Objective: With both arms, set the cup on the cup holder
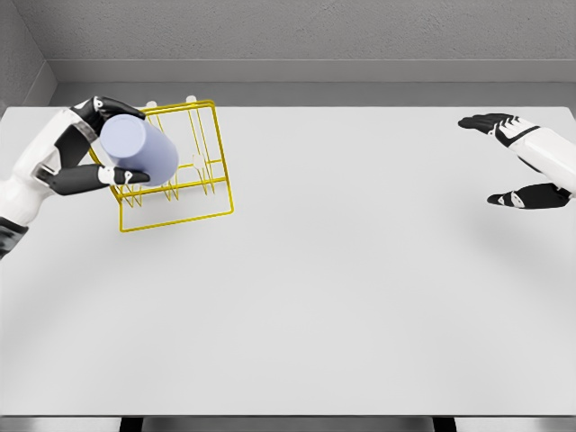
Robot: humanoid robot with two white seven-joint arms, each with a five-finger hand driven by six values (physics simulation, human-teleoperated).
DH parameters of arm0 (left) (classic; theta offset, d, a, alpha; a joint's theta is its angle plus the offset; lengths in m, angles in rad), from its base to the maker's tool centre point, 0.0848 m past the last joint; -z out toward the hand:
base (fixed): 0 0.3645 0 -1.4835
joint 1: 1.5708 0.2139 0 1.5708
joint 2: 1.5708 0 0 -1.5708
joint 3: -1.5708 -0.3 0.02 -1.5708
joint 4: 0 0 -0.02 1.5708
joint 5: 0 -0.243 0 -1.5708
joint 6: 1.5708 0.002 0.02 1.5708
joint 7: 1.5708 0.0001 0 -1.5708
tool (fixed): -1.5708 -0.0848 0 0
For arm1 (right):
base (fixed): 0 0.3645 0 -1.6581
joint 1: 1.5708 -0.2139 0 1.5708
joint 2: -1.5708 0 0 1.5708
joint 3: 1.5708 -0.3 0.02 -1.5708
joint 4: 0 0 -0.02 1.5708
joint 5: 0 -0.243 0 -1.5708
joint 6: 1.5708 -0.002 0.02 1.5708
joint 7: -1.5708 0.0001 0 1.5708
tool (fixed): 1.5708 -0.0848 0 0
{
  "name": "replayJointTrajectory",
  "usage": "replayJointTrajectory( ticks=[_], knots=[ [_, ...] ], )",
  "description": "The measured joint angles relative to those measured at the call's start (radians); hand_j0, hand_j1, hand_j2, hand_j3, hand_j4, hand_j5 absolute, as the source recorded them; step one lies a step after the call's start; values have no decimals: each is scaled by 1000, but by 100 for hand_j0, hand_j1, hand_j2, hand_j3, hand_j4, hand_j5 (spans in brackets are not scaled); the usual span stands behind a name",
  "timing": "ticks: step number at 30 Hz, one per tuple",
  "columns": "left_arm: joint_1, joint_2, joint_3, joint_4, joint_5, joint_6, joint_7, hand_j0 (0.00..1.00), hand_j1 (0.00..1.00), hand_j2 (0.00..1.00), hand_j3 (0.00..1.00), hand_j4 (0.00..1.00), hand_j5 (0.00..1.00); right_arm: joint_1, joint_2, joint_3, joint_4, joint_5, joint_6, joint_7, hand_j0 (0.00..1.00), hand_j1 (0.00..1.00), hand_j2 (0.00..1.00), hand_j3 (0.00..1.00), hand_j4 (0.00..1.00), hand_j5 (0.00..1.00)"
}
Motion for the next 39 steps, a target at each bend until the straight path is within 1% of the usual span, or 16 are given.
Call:
replayJointTrajectory(
  ticks=[2,4,6,8,10,12,16,19,23,26,33,35,36,37,39],
  knots=[
    [-2,-2,-2,6,-1,0,0,59,59,59,59,59,59,0,-1,0,2,0,0,0,100,100,100,100,100,100],
    [-3,-3,-7,12,-2,1,0,66,66,66,66,66,66,0,-1,-1,12,0,0,0,100,100,100,100,100,100],
    [-5,-4,-10,16,-2,2,0,84,84,84,84,84,84,0,-1,-1,17,0,0,0,100,100,100,100,100,100],
    [-8,-4,-12,18,-2,16,0,93,93,93,93,93,93,2,-1,-1,19,0,0,0,100,100,100,100,100,100],
    [-9,-4,-13,18,-2,25,0,94,94,94,94,94,94,0,-1,-1,20,0,0,0,100,100,100,100,100,100],
    [-14,-5,-13,18,-3,30,0,99,99,99,99,99,99,0,-1,-1,21,0,0,0,100,100,100,100,100,100],
    [-15,-6,-13,18,-6,35,0,98,98,98,98,98,98,0,-2,-1,22,0,0,0,100,100,100,100,100,100],
    [-17,-6,-13,17,-6,37,0,88,88,88,88,88,88,0,-2,-1,22,0,0,0,100,100,100,100,100,100],
    [-17,-7,-13,14,-7,38,0,82,82,82,82,82,82,0,-2,-1,21,0,0,0,100,100,100,100,100,100],
    [-15,-11,-13,11,-8,37,0,82,82,82,82,82,82,3,-2,-8,22,0,0,0,100,100,100,100,100,100],
    [-23,-13,-7,-1,-4,29,0,87,87,87,87,87,87,5,-2,-13,32,0,0,0,100,100,100,100,100,100],
    [-21,-11,-6,-7,-4,21,0,90,90,90,90,90,90,5,-2,-14,37,0,0,0,100,100,100,100,100,100],
    [-18,-8,-6,-11,-4,13,0,94,94,94,94,94,94,5,-2,-14,38,0,0,0,100,100,100,100,100,100],
    [-14,-5,-4,-15,-4,7,0,100,100,100,100,100,100,5,-2,-14,39,0,0,0,100,100,100,100,100,100],
    [-5,10,7,-20,-3,-1,0,100,100,100,100,100,100,5,-2,-14,40,0,0,0,100,100,100,100,100,100]
  ],
)
